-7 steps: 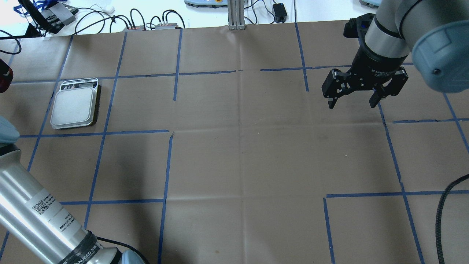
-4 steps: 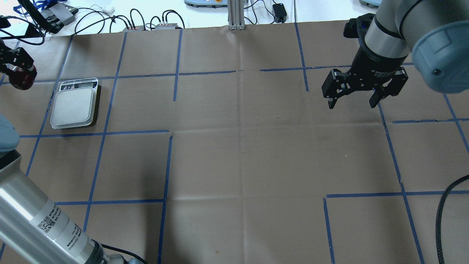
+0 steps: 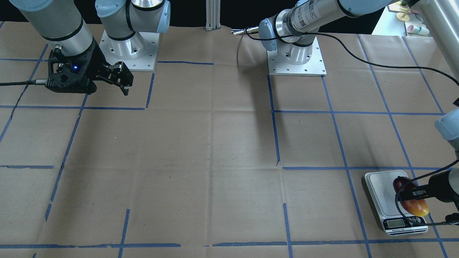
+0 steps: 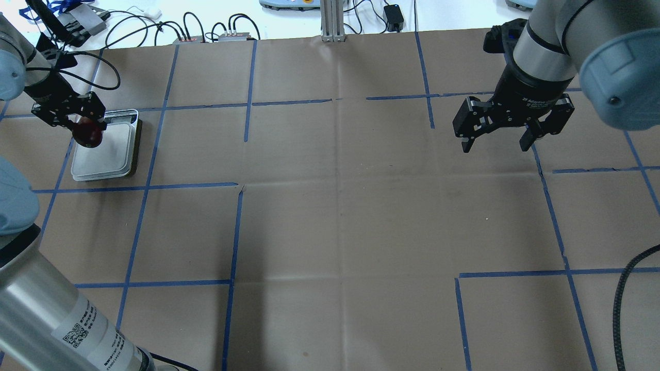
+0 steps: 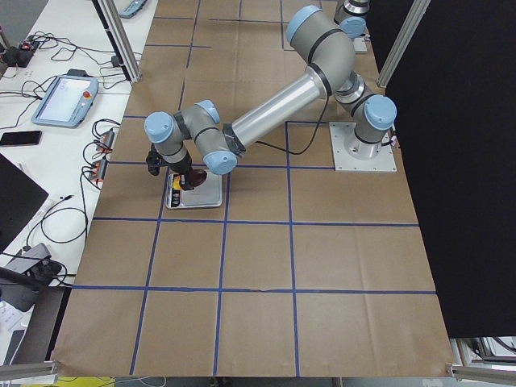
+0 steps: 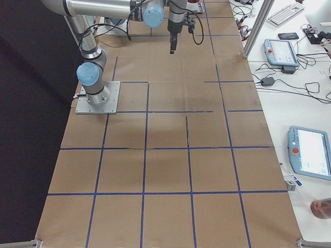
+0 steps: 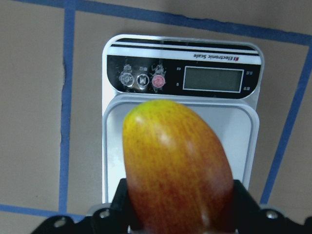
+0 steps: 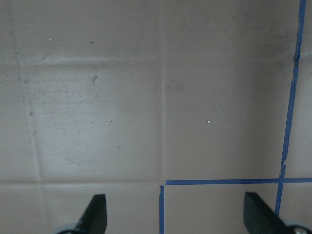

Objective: Weigh mango
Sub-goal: 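Carry the mango over the white scale and lower it onto the pan, then open the left gripper and raise it off the mango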

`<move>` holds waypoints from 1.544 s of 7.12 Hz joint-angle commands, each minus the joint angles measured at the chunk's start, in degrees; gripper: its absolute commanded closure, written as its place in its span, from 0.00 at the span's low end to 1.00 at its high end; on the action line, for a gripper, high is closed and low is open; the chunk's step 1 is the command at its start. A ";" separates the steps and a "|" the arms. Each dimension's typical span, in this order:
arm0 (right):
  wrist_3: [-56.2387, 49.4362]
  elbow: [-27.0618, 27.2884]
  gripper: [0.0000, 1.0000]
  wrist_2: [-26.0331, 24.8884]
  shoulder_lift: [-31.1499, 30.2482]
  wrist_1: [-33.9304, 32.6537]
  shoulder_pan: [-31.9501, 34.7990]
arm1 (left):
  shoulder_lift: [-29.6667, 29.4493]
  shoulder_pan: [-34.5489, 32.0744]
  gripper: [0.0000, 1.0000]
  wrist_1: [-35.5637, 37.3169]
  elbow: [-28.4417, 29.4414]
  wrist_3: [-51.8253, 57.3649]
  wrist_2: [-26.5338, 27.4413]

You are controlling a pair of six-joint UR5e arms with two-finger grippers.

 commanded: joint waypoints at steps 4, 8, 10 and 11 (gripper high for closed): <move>0.00 0.00 0.00 0.00 0.00 0.00 0.00 | 2.05 -0.07 0.01 1.23 0.28 -0.12 0.26; 0.00 0.00 0.00 0.09 0.00 0.00 0.00 | 21.26 -4.69 0.00 -9.28 -5.75 -9.57 0.17; 0.00 0.00 0.00 0.00 0.00 0.00 0.00 | 31.03 -12.51 0.00 -13.16 -11.37 -20.37 0.17; 0.00 0.00 0.00 0.00 0.00 0.00 0.00 | 34.73 -16.64 0.01 -13.27 -14.19 -24.69 -0.09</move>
